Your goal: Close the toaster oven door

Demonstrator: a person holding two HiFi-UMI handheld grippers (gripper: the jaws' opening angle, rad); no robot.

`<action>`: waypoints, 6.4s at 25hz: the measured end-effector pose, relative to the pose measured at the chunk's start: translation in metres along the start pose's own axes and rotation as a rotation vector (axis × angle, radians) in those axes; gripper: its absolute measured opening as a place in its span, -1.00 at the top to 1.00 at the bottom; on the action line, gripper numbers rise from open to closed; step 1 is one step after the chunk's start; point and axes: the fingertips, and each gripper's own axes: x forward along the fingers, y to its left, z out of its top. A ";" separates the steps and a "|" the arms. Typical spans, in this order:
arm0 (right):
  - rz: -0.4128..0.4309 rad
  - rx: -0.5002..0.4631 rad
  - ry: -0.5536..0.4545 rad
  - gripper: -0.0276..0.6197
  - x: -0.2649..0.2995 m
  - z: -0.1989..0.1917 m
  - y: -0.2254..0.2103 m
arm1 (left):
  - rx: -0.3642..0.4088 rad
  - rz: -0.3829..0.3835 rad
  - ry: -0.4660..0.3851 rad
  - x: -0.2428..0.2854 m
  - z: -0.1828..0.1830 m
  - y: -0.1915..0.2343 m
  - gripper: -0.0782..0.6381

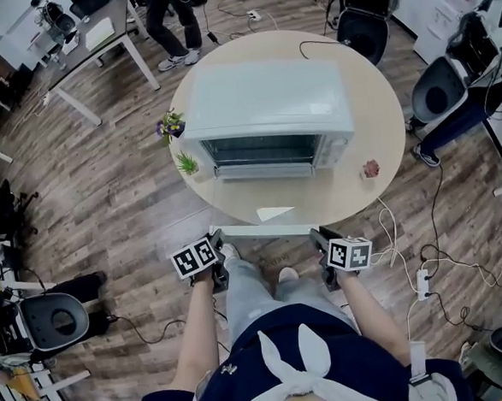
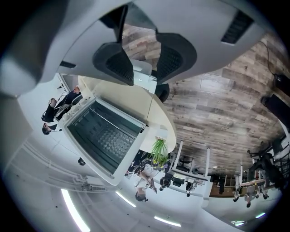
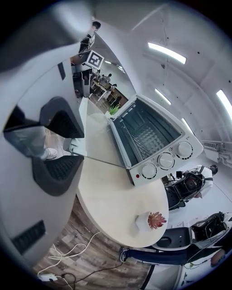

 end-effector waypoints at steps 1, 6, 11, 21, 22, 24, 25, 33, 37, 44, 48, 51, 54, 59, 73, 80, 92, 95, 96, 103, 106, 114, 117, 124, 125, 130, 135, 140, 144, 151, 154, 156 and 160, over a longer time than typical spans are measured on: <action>0.000 -0.002 -0.002 0.53 -0.001 0.001 0.001 | 0.001 -0.001 -0.003 -0.001 0.001 0.000 0.30; -0.011 -0.018 -0.007 0.53 -0.005 0.005 0.003 | 0.009 -0.007 -0.018 -0.006 0.005 -0.004 0.30; -0.008 -0.029 -0.026 0.53 -0.008 0.011 0.007 | 0.010 -0.008 -0.029 -0.007 0.009 -0.007 0.30; -0.018 -0.062 -0.049 0.52 -0.013 0.021 0.014 | 0.008 -0.020 -0.055 -0.013 0.018 -0.012 0.30; -0.018 -0.064 -0.051 0.52 -0.013 0.023 0.014 | 0.008 -0.022 -0.057 -0.014 0.020 -0.012 0.30; -0.017 -0.068 -0.056 0.52 -0.014 0.025 0.016 | 0.008 -0.024 -0.061 -0.015 0.022 -0.014 0.30; -0.019 -0.071 -0.058 0.52 -0.015 0.026 0.017 | 0.007 -0.024 -0.063 -0.015 0.023 -0.014 0.30; -0.005 -0.086 -0.107 0.50 -0.019 0.033 0.021 | 0.004 -0.030 -0.083 -0.020 0.029 -0.018 0.30; 0.011 -0.090 -0.136 0.49 -0.021 0.037 0.022 | -0.003 -0.042 -0.098 -0.021 0.032 -0.020 0.30; 0.007 -0.106 -0.156 0.42 -0.025 0.039 0.024 | -0.007 -0.044 -0.105 -0.024 0.036 -0.023 0.30; 0.018 -0.130 -0.133 0.38 -0.025 0.030 0.027 | -0.010 -0.050 -0.116 -0.026 0.038 -0.024 0.30; 0.028 -0.140 -0.109 0.38 -0.022 0.024 0.029 | -0.011 -0.051 -0.121 -0.027 0.041 -0.025 0.30; 0.035 -0.132 -0.102 0.38 -0.018 0.023 0.032 | -0.019 -0.051 -0.132 -0.029 0.044 -0.027 0.31; 0.041 -0.137 -0.109 0.41 -0.011 0.030 0.036 | -0.030 -0.071 -0.162 -0.031 0.055 -0.033 0.31; 0.050 -0.170 -0.128 0.59 -0.007 0.043 0.043 | -0.029 -0.094 -0.193 -0.036 0.067 -0.040 0.31; 0.068 -0.159 -0.136 0.59 -0.008 0.049 0.043 | 0.047 -0.074 -0.230 -0.037 0.073 -0.043 0.31; 0.066 -0.141 -0.152 0.59 -0.013 0.057 0.048 | 0.088 -0.051 -0.286 -0.056 0.075 -0.041 0.31; 0.072 -0.132 -0.166 0.59 -0.015 0.060 0.050 | 0.092 -0.050 -0.278 -0.057 0.072 -0.038 0.31; 0.072 -0.129 -0.170 0.59 -0.016 0.061 0.051 | 0.095 -0.054 -0.278 -0.057 0.072 -0.040 0.31; 0.070 -0.114 -0.194 0.58 -0.019 0.067 0.053 | 0.153 -0.066 -0.257 -0.053 0.070 -0.052 0.31; 0.074 -0.108 -0.205 0.58 -0.019 0.071 0.054 | 0.174 -0.062 -0.238 -0.046 0.068 -0.053 0.31; 0.079 -0.104 -0.217 0.58 -0.020 0.076 0.057 | 0.195 -0.054 -0.227 -0.038 0.073 -0.056 0.31; 0.077 -0.110 -0.218 0.58 -0.020 0.078 0.057 | 0.204 -0.048 -0.225 -0.036 0.074 -0.059 0.31; 0.083 -0.110 -0.227 0.58 -0.021 0.080 0.058 | 0.223 -0.034 -0.220 -0.032 0.076 -0.062 0.35; 0.085 -0.111 -0.229 0.57 -0.021 0.080 0.059 | 0.223 -0.028 -0.220 -0.032 0.076 -0.062 0.36; 0.091 -0.111 -0.239 0.57 -0.023 0.085 0.060 | 0.251 0.017 -0.227 -0.034 0.080 -0.061 0.51; 0.092 -0.110 -0.243 0.57 -0.023 0.086 0.059 | 0.251 0.018 -0.231 -0.032 0.082 -0.062 0.51; 0.090 -0.109 -0.240 0.57 -0.023 0.085 0.059 | 0.250 0.020 -0.231 -0.032 0.079 -0.061 0.51; 0.089 -0.109 -0.244 0.57 -0.025 0.087 0.060 | 0.252 0.020 -0.230 -0.035 0.082 -0.063 0.51; 0.084 -0.108 -0.255 0.57 -0.024 0.090 0.061 | 0.252 0.018 -0.237 -0.035 0.085 -0.064 0.51; 0.086 -0.108 -0.259 0.57 -0.025 0.091 0.061 | 0.252 0.018 -0.238 -0.034 0.085 -0.064 0.51; 0.087 -0.108 -0.263 0.57 -0.025 0.092 0.061 | 0.251 0.016 -0.241 -0.034 0.086 -0.065 0.51; 0.090 -0.103 -0.271 0.57 -0.024 0.095 0.062 | 0.245 0.007 -0.248 -0.034 0.089 -0.065 0.51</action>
